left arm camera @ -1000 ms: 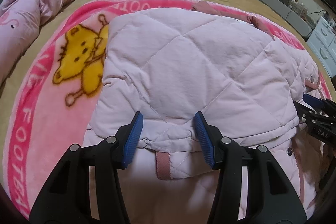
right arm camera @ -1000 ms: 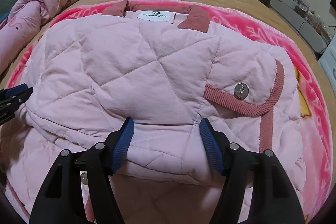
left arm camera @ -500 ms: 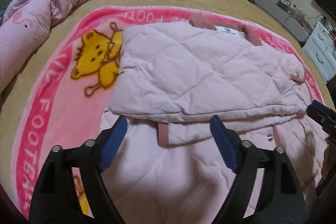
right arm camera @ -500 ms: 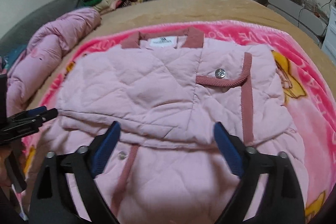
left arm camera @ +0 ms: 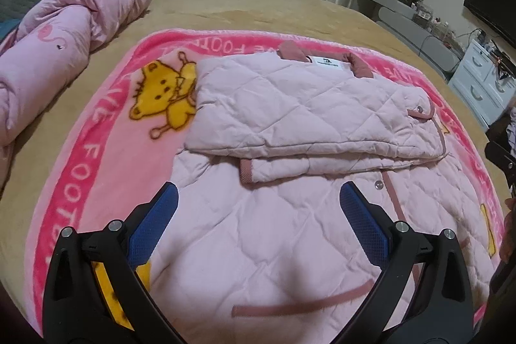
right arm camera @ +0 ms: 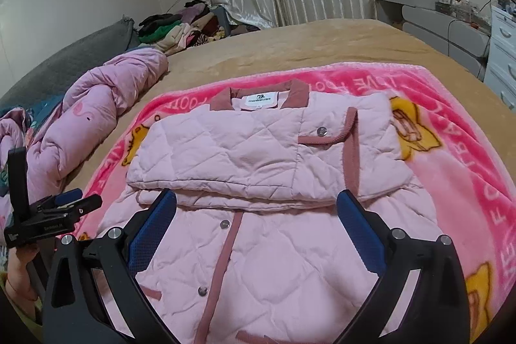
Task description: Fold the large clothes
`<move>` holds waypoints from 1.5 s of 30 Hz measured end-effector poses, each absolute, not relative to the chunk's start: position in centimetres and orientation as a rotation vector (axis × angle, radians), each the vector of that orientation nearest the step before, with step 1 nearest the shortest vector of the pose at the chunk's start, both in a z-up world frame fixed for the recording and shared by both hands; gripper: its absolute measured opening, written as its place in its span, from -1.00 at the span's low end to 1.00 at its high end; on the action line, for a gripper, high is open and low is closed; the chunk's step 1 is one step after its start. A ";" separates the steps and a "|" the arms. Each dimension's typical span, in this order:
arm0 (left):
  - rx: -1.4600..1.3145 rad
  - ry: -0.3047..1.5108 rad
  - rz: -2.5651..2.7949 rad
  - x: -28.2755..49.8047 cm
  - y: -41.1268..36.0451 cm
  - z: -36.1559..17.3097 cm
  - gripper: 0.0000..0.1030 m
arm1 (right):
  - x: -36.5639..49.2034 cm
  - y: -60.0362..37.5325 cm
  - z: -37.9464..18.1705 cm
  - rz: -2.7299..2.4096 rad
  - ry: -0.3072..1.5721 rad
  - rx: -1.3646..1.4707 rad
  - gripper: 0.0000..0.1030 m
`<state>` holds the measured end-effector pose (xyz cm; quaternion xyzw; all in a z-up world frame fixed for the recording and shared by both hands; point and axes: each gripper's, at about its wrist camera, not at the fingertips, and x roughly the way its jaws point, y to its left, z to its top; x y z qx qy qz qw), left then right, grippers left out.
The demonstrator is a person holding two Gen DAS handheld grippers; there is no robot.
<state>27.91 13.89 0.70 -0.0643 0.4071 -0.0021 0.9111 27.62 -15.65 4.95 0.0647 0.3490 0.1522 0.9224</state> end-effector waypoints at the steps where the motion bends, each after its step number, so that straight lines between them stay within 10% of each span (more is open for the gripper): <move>1: -0.141 0.837 -0.006 27.6 14.0 0.9 0.82 | 27.3 -15.7 5.0 0.309 0.714 0.132 0.92; 45: -0.061 0.793 0.084 13.7 13.6 2.1 0.82 | 15.8 -22.9 3.0 0.265 0.796 0.098 0.92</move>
